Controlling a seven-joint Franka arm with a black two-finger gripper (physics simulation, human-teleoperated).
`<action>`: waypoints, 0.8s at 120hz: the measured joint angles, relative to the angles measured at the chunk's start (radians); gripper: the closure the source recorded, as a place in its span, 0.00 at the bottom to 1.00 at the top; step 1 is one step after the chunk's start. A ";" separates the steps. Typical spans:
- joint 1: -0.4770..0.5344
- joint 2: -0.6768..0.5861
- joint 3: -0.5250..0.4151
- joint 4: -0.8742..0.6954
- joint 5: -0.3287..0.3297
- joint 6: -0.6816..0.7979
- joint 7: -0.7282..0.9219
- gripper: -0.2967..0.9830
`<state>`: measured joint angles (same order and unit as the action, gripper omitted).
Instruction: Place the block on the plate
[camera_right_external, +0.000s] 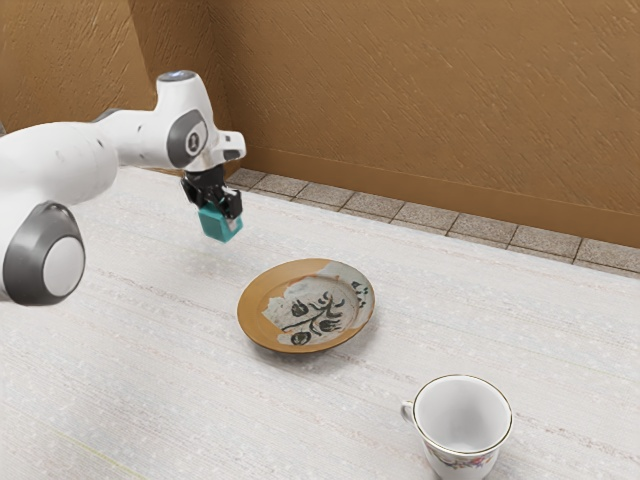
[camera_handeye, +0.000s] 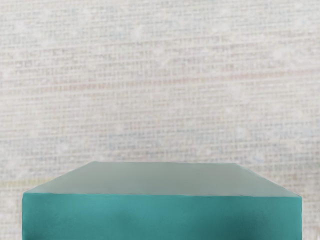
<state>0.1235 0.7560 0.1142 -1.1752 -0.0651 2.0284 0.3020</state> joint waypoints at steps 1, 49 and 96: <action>-0.004 -0.007 -0.001 -0.006 0.000 -0.002 0.000 0.45; -0.110 -0.146 -0.135 -0.213 -0.006 0.007 -0.006 0.45; -0.133 -0.134 -0.190 -0.353 -0.005 0.088 -0.010 0.45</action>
<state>-0.0099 0.6219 -0.0754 -1.5286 -0.0705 2.1169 0.2917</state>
